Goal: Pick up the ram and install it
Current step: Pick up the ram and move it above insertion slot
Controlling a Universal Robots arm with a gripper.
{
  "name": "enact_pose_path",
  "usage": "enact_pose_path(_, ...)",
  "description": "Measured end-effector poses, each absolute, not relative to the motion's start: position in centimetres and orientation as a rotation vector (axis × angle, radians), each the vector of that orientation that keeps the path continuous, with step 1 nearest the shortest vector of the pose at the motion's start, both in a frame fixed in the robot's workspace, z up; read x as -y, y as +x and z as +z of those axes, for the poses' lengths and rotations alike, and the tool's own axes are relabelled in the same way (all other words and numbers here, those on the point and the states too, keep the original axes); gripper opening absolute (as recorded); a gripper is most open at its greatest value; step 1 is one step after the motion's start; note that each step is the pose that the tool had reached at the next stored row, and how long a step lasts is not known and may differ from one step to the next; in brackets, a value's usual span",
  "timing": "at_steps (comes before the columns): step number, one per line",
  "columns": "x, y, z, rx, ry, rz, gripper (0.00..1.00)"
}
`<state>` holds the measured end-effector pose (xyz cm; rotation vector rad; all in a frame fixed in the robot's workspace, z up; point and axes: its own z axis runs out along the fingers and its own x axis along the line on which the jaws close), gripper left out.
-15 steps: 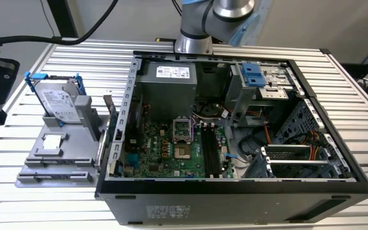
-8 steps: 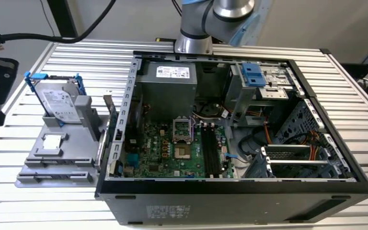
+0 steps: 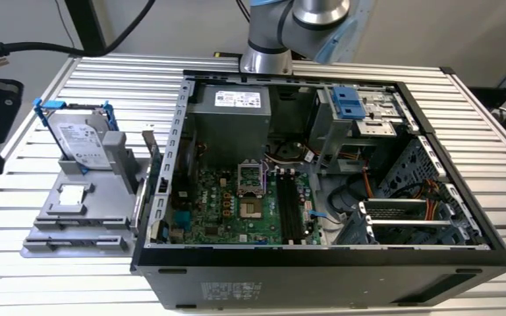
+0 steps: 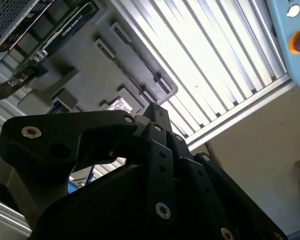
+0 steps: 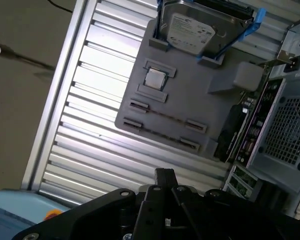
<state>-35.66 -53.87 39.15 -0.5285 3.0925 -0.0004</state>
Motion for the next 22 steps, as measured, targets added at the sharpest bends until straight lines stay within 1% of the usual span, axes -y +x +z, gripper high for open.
enact_pose_path(22, 53.83, -36.09, 39.15, -3.045, -0.780, -0.062, 0.00)
